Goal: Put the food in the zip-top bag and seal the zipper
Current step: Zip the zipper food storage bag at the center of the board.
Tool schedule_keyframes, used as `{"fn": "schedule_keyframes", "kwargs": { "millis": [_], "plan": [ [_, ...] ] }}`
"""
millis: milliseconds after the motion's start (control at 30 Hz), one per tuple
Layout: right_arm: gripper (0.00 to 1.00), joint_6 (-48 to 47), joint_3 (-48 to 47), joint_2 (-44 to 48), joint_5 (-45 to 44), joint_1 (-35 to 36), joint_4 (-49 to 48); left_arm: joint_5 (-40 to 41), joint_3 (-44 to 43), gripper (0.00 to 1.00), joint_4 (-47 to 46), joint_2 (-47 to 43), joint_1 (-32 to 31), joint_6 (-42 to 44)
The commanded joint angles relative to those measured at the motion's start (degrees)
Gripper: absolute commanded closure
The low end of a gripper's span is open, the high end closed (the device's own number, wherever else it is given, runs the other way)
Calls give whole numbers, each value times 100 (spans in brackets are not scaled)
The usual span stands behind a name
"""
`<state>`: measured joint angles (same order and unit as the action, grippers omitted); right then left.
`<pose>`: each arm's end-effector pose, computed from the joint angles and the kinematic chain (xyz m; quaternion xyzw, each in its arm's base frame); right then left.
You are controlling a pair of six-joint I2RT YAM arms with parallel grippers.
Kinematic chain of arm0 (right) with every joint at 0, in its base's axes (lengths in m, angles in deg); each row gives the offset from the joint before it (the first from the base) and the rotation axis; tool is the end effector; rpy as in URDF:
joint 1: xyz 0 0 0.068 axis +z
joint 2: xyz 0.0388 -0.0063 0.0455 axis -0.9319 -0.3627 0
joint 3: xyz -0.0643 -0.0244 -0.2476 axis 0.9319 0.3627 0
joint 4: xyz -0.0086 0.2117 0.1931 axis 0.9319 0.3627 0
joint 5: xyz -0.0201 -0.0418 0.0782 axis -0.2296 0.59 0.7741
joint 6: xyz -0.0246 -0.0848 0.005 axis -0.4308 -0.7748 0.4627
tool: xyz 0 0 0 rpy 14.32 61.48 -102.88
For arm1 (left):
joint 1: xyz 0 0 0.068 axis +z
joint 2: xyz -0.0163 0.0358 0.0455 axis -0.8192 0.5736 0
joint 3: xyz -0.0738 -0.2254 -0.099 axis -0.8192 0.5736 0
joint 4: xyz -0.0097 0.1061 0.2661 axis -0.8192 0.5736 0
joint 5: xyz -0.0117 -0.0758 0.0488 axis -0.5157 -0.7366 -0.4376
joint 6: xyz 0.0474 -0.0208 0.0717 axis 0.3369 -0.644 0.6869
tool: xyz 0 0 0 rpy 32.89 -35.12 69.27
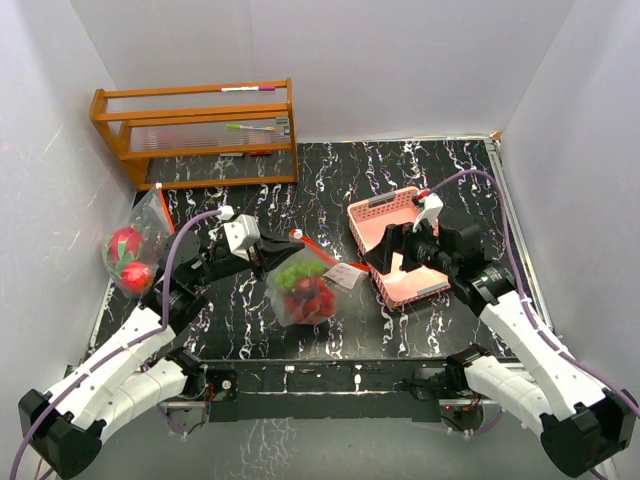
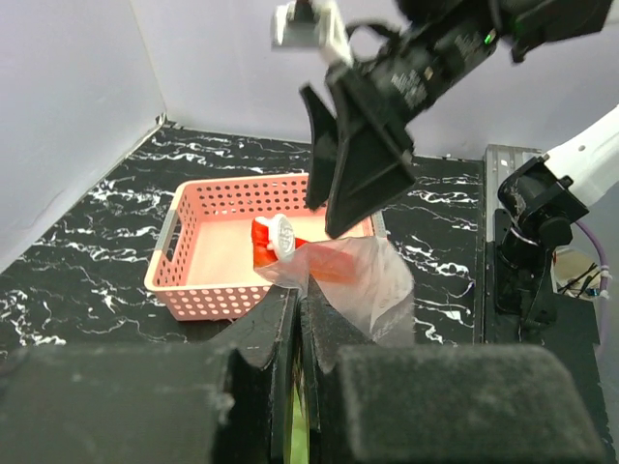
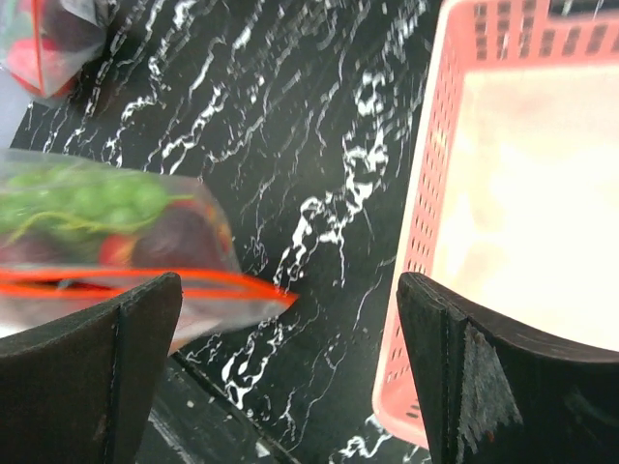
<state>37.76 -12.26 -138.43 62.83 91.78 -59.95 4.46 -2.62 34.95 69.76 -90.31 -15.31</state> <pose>0.2309 0.1271 0.2799 -0.1395 0.8329 0.3111 0.4359 0.1849 -0.1873 0.3536 0.4081 0.4860 -0.4075 0.6566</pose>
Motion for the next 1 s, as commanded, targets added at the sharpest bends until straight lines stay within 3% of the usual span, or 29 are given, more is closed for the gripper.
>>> {"fn": "schedule_keyframes", "kwargs": {
  "millis": [0,100,233,333,500,533,633,667,967],
  "plan": [
    [6,1105,536,50,-35,15,-834,-135,-65,100,-445,-306,23,173],
    [15,993,882,257,350,15,-1192,-198,-112,100,-377,-353,20,227],
    [17,484,1037,823,1008,15,-1465,-370,-222,100,-363,-419,24,187],
    [17,381,1336,1408,2013,13,-2227,-430,-320,100,-413,-444,24,147],
    [22,316,1781,1803,2348,10,-2958,-604,-514,100,-551,-393,25,48],
    [26,239,1799,1759,2392,15,-2912,-644,-560,100,-547,-389,24,45],
    [49,28,1806,1583,2655,12,-2772,-739,-714,100,-461,-415,20,61],
    [52,-3,1805,1527,2623,14,-2697,-777,-769,100,-425,-437,26,62],
    [50,-196,1873,2030,2645,13,-2590,-908,-1217,100,214,-743,24,277]
  ]
}}
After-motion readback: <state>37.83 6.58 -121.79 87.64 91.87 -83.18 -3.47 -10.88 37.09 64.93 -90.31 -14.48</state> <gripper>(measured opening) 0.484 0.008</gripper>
